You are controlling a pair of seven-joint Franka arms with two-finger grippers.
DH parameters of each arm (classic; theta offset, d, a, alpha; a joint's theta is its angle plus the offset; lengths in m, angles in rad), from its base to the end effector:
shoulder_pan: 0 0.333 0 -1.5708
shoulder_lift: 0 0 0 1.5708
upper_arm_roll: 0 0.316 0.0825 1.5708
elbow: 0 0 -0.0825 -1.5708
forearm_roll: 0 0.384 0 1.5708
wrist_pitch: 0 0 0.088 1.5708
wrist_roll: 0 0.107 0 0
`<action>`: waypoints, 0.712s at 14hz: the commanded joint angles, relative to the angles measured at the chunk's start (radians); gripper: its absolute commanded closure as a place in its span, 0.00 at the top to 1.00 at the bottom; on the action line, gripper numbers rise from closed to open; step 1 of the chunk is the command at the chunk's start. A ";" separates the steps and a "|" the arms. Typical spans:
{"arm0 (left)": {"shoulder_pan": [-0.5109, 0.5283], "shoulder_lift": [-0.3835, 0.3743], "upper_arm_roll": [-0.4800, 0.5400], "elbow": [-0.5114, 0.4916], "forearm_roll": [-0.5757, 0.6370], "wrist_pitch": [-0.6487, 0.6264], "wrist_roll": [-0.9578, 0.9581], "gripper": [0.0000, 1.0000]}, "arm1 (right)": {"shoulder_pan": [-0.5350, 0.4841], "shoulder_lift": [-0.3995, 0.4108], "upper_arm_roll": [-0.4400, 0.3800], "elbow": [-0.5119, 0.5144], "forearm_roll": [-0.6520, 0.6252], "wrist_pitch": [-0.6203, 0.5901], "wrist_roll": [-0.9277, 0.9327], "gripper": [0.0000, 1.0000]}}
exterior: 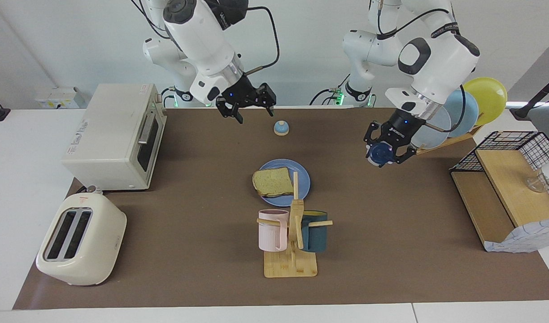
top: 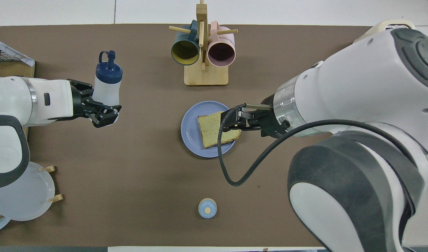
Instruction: Put bread on plate and add seasoning
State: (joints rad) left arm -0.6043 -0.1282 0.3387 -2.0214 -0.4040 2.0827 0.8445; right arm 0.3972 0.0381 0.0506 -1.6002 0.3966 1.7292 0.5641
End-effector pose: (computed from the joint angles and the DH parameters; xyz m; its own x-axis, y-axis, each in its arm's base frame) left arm 0.5186 -0.1545 0.5256 0.5694 -0.7198 0.3971 -0.8165 -0.5514 0.1713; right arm 0.5086 0.2830 0.6107 0.9811 -0.1327 -0.1407 -0.1763 -0.9125 -0.3692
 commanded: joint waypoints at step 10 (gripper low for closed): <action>-0.035 -0.153 -0.175 -0.172 0.059 -0.125 0.262 0.00 | 0.058 -0.010 0.006 -0.049 0.099 0.093 0.232 1.00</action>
State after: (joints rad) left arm -0.6366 -0.2419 0.1667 -2.1631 -0.3616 1.9744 1.0728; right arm 0.4495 0.0450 0.0543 -1.6143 0.4640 1.7766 0.7534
